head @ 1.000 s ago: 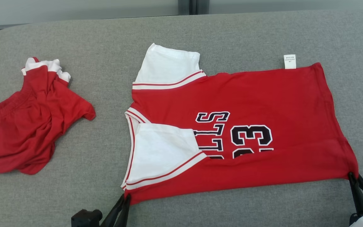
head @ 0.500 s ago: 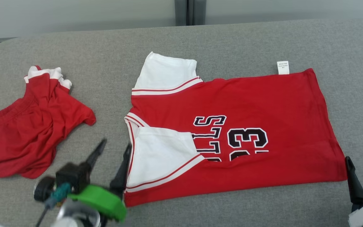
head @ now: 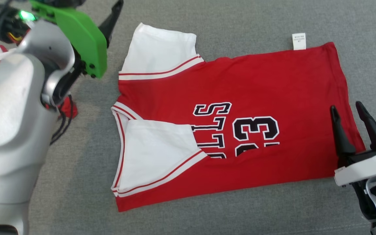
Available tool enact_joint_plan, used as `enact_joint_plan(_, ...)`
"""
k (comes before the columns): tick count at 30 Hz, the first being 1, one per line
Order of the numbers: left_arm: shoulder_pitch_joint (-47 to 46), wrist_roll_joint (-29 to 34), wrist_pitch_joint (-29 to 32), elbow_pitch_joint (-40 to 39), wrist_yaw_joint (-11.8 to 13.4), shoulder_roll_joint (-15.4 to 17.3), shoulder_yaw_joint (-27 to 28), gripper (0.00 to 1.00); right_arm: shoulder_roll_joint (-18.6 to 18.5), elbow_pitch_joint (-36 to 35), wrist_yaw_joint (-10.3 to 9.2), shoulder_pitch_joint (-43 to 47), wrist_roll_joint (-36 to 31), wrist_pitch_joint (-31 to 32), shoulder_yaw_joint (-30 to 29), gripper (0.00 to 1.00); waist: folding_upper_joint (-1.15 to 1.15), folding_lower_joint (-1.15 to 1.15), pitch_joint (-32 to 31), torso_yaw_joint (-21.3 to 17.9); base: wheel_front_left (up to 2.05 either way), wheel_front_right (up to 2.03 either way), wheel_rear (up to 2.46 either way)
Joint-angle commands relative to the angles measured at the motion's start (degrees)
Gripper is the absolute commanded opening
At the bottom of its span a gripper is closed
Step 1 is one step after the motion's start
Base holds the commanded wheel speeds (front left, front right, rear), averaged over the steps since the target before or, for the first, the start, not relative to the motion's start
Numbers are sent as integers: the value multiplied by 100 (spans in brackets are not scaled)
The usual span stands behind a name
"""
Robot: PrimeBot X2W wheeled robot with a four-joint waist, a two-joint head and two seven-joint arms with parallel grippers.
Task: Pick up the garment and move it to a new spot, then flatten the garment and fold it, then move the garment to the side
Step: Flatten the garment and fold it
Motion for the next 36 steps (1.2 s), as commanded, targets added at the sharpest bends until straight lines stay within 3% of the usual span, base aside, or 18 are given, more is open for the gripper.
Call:
enact_joint_plan(1,-312,-69,184,229,-27,88,-73,100,28,-49,-6,-170,-46,-16,62,100,0,0,599,-423,0,0,0)
enact_joint_plan(7,-1218,-477,725,941,-35,446,-740,100,230,-90,-6,-592,-36,-16,203,100,0,0,1070,-856,0,0,0)
enact_joint_plan(11,-1524,-635,739,1368,-36,683,-951,100,389,-222,-6,-701,4,-16,235,100,0,0,1265,-1089,0,0,0)
enact_joint_plan(27,-1868,-914,701,2125,-38,1136,-1582,100,576,-338,-6,-663,-12,-16,110,100,0,0,1525,-1309,0,0,0)
enact_joint_plan(30,-1900,-929,697,2232,-37,1164,-1640,53,577,-320,-6,-689,-17,-16,132,100,0,0,1521,-1327,0,0,0)
enact_joint_plan(36,-1959,-1028,871,2403,-31,1213,-1733,31,562,-280,-6,-710,-24,-16,111,100,0,0,1498,-1343,0,0,0)
